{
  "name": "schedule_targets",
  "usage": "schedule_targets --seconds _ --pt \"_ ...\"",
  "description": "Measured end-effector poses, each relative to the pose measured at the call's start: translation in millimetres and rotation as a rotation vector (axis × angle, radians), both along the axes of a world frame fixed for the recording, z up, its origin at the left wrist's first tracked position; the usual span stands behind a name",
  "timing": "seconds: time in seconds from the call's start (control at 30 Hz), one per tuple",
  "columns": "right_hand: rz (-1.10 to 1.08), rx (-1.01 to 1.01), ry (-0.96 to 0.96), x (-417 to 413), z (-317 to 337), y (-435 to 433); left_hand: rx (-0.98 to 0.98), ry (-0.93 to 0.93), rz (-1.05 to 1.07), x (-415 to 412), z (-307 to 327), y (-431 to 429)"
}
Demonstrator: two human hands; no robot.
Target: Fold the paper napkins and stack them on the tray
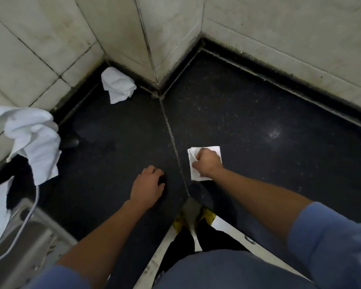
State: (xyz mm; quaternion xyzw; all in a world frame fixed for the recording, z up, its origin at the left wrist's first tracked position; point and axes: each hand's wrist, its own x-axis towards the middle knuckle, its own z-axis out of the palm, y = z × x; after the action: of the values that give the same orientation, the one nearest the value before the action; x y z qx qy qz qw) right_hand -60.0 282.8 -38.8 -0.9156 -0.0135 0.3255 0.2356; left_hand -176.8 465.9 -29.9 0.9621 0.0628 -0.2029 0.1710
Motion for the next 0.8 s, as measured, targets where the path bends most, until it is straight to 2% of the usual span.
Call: schedule_targets --seconds 0.1,0.27,0.4,0.43,0.57,0.67,0.8 --pt "-0.009 0.004 -0.010 -1.8 -11.0 3.4 -0.017 0.020 0.007 -4.3 -0.1 4.7" --pt "-0.005 0.164 0.023 -5.0 -6.7 -16.0 -0.028 -0.016 -0.044 7.0 -0.1 -8.3" --pt "0.328 0.006 -0.437 -5.8 -3.7 -63.2 -0.001 -0.117 -0.196 34.8 0.1 -42.5" --pt "0.424 -0.047 -0.462 -5.7 -3.4 -71.1 0.014 -0.125 -0.244 43.2 -0.4 -53.0" --pt "0.705 -0.255 -0.290 -6.8 -14.9 -85.8 0.123 -0.023 -0.410 68.0 -12.8 -75.5" --pt "0.762 -0.315 -0.293 -6.8 -25.9 -96.8 0.214 0.041 -0.473 68.3 -25.8 -65.7" --pt "0.818 -0.330 -0.291 -0.1 -25.6 -103.0 0.219 0.046 -0.484 63.2 -26.6 -61.5"
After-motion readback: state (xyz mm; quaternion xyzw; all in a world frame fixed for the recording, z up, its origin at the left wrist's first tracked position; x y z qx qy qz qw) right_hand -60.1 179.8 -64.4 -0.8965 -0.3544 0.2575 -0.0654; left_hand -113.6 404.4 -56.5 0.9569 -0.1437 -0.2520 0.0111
